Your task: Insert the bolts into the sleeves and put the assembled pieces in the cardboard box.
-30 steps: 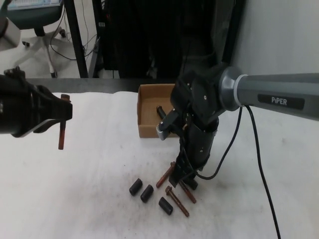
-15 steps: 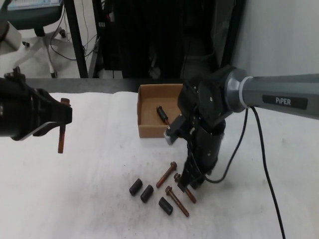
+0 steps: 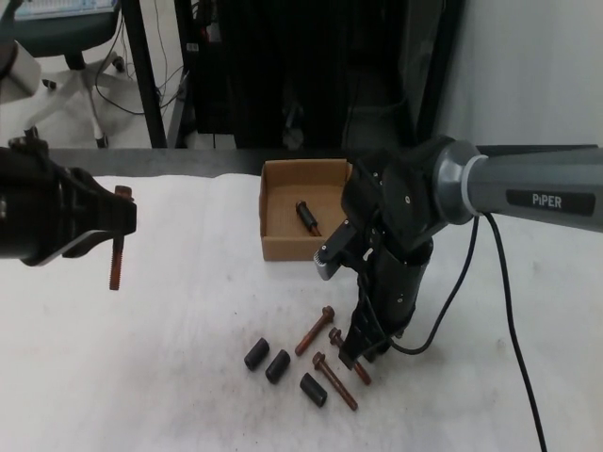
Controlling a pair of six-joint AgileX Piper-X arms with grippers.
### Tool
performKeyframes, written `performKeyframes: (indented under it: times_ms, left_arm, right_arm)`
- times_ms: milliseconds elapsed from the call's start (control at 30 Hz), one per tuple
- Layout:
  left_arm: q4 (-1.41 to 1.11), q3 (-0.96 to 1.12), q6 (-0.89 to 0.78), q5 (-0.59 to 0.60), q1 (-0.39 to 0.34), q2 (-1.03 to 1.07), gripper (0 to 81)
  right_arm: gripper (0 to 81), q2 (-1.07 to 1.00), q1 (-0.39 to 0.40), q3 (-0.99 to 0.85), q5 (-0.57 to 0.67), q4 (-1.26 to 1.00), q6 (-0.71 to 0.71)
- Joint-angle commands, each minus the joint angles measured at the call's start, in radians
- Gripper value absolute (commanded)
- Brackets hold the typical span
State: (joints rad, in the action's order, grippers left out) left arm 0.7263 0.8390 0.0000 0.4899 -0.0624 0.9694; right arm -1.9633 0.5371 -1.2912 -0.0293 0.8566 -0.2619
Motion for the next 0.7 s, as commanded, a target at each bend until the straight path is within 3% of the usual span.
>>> performKeyframes:
  times_ms: [0, 467, 567, 667]
  left_arm:
    - [-0.006, 0.000, 0.000, -0.003, 0.001, -0.012, 0.3]
    - [-0.006, 0.000, 0.000, -0.003, 0.001, -0.012, 0.3]
    - [-0.006, 0.000, 0.000, -0.003, 0.001, -0.012, 0.3]
    - [-0.006, 0.000, 0.000, -0.003, 0.001, -0.012, 0.3]
  right_arm:
    - [33.9, -0.018, -0.001, 0.017, 0.004, -0.021, -0.008]
    - [33.5, -0.018, -0.001, 0.017, 0.004, -0.074, -0.008]
    - [27.1, -0.018, -0.001, 0.017, 0.004, -0.074, -0.008]
    - [8.3, -0.018, -0.001, 0.017, 0.004, -0.074, -0.008]
